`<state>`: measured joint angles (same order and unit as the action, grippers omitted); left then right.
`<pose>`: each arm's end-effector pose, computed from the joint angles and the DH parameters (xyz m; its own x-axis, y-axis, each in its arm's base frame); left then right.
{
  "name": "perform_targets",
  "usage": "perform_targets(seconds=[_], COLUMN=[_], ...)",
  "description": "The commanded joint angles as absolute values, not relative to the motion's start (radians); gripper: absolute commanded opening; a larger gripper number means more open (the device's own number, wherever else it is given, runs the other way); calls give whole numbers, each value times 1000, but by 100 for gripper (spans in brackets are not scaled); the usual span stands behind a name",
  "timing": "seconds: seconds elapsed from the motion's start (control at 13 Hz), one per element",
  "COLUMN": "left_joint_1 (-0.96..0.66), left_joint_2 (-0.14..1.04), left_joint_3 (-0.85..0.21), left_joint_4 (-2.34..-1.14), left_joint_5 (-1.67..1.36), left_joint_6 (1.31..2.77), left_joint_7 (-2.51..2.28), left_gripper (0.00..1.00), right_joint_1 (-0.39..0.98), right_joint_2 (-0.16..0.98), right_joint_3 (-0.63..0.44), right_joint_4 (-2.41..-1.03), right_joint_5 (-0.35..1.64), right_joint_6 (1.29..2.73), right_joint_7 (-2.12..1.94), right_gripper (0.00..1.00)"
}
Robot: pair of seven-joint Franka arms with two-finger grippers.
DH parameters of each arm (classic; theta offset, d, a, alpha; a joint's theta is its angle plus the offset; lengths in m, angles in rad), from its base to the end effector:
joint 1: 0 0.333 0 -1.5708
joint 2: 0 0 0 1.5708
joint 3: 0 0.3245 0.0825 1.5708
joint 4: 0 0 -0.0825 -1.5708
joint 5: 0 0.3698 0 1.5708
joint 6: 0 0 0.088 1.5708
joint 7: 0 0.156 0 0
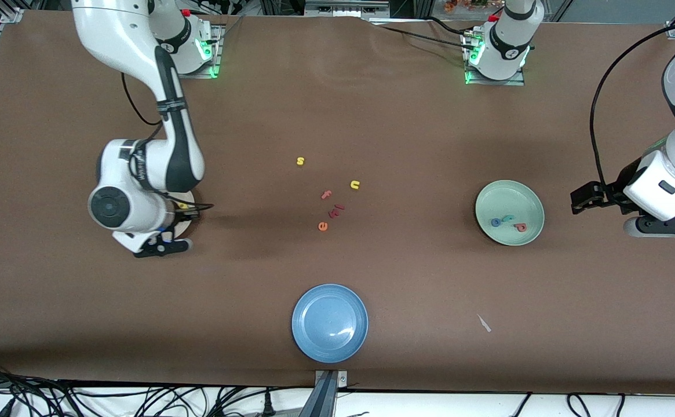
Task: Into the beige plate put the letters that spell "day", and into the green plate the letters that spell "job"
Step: 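Carry the cyan A to the beige plate and open the right gripper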
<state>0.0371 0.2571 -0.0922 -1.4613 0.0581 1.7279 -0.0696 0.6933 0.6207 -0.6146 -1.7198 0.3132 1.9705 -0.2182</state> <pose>0.6293 -0.0208 0.4986 0.9999 0.0086 0.0128 0.0091 -0.9994 -0.0333 0.6110 0.1048 0.2284 0.9536 0.1724 -0.2468 0.1878 -0.9814 0.0405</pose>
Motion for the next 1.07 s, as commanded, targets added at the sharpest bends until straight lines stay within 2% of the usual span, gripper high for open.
perform_targets(seconds=[0.0,0.08,0.15,0.23,0.38,0.61,1.0], left_joint_1=[41,41,43,43,35,37,20], left_joint_2=[221,224,225,229,229,232,241], left_joint_3=[-83,-83,-83,-81,-81,-81,-83], left_joint_4=[-1516,-1516,-1514,-1513,-1511,-1509,-1505], left_joint_5=[18,15,14,17,26,32,35], left_joint_6=[1766,1763,1764,1763,1763,1763,1761], left_joint_7=[-35,-35,-34,-34,-37,-35,-38], left_gripper=[100,100,100,100,100,100,100], right_joint_1=[684,666,655,650,660,666,770], right_joint_2=[577,580,586,586,584,586,583], right_joint_3=[-666,-666,-664,-664,-660,-655,-655], right_joint_4=[-1805,-1812,-1810,-1804,-1784,-1703,-1620], right_joint_5=[339,339,339,339,339,339,336], right_joint_6=[1971,1971,1971,1971,1967,1872,1766], right_joint_7=[-317,-321,-330,-331,-307,-226,-13], right_gripper=[8,10,38,99,100,100,100])
